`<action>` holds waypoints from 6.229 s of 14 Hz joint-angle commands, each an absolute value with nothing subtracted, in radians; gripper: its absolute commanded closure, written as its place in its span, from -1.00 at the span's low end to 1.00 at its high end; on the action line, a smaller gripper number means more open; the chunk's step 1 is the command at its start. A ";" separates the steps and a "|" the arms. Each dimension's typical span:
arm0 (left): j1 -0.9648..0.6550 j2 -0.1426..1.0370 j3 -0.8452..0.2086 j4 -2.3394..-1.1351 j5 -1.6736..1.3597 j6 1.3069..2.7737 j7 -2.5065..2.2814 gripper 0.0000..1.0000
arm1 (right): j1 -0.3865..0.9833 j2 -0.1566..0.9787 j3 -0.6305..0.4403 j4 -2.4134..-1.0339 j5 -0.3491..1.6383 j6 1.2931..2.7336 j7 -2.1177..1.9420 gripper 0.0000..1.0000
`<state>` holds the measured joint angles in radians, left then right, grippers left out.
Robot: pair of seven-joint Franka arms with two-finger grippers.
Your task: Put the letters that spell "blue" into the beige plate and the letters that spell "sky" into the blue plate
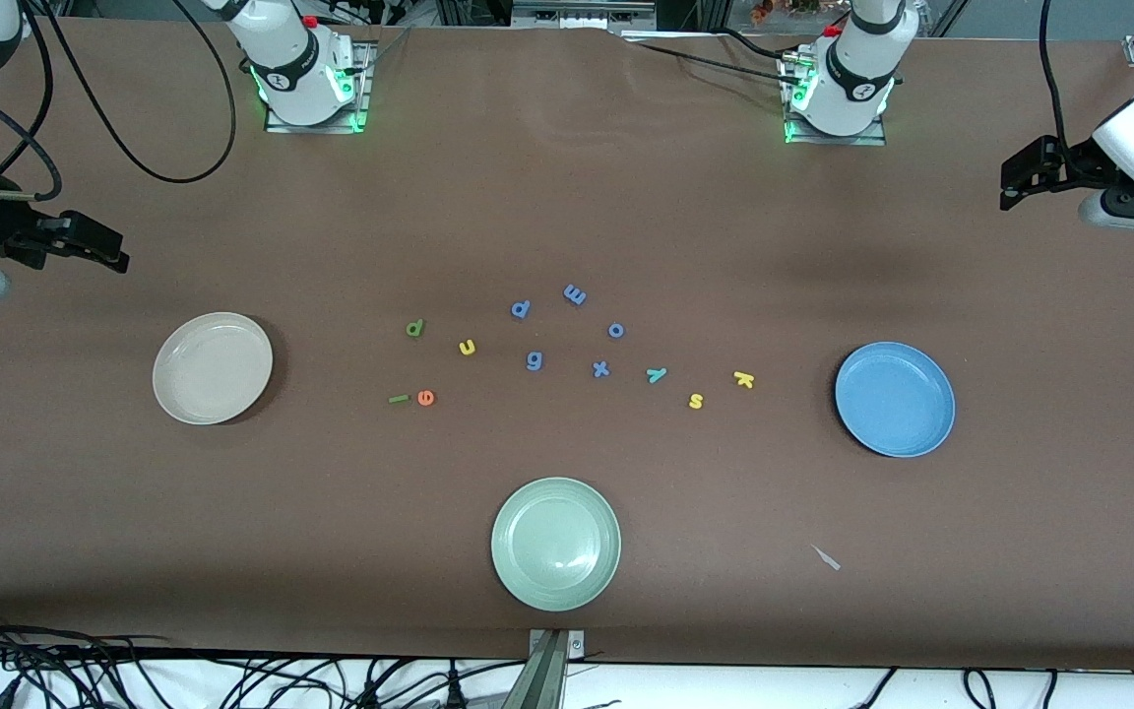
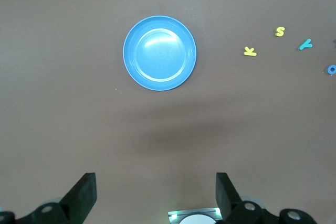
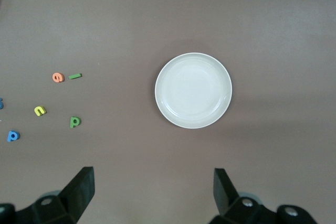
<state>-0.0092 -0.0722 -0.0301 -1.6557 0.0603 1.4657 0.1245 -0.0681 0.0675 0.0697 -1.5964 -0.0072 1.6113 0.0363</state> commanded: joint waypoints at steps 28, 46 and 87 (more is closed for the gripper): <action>-0.003 -0.126 -0.035 -1.706 0.009 1.568 0.132 -1.00 | -0.075 0.054 0.072 -1.612 0.008 1.608 0.023 -1.00; -0.005 -0.124 -0.035 -1.706 0.012 1.560 0.130 -1.00 | 0.092 0.136 0.083 -1.609 -0.086 1.612 0.075 -1.00; -0.251 0.620 -0.077 -1.813 -0.176 2.317 0.057 -1.00 | 0.272 0.488 0.184 -2.138 -0.037 2.549 0.765 0.85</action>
